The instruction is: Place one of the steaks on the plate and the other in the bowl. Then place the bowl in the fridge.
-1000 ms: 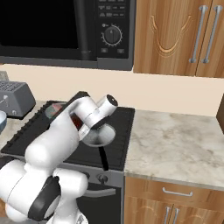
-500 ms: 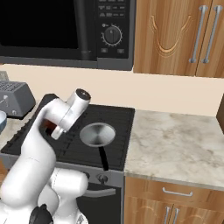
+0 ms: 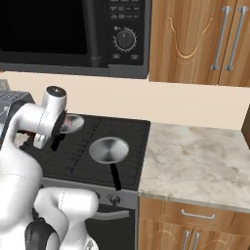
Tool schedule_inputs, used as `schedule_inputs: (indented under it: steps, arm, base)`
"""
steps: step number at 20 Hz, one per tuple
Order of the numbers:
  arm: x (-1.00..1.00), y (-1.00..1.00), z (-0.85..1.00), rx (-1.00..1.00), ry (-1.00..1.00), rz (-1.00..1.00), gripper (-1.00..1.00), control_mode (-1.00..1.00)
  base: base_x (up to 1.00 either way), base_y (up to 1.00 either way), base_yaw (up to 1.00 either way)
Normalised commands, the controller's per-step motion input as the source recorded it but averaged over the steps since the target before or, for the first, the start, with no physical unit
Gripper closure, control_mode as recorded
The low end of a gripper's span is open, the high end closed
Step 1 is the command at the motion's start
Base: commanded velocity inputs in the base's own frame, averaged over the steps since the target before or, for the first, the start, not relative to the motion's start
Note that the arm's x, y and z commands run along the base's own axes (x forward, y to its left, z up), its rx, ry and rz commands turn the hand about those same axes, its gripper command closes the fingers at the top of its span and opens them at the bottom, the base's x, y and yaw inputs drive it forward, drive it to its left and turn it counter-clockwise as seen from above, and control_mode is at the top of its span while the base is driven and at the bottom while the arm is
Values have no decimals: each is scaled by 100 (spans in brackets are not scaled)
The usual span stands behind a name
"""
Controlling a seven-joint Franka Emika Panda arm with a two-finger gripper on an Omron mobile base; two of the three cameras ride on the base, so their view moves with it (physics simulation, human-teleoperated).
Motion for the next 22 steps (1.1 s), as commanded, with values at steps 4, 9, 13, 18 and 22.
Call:
schedule_inputs:
  steps: [4,9,13,18,22]
  arm:
    - [20,75,17,-14,3,12,100,-100]
    - [22,66,17,-1,5,13,100,-100]
    - [10,71,1,0,5,10,100,-100]
    - [0,77,0,0,0,0,100,-100]
    - [7,59,-17,0,1,0,100,-100]
  base:
    - [0,0,0]
    - [0,0,0]
    - [0,0,0]
    - [0,0,0]
    - [0,0,0]
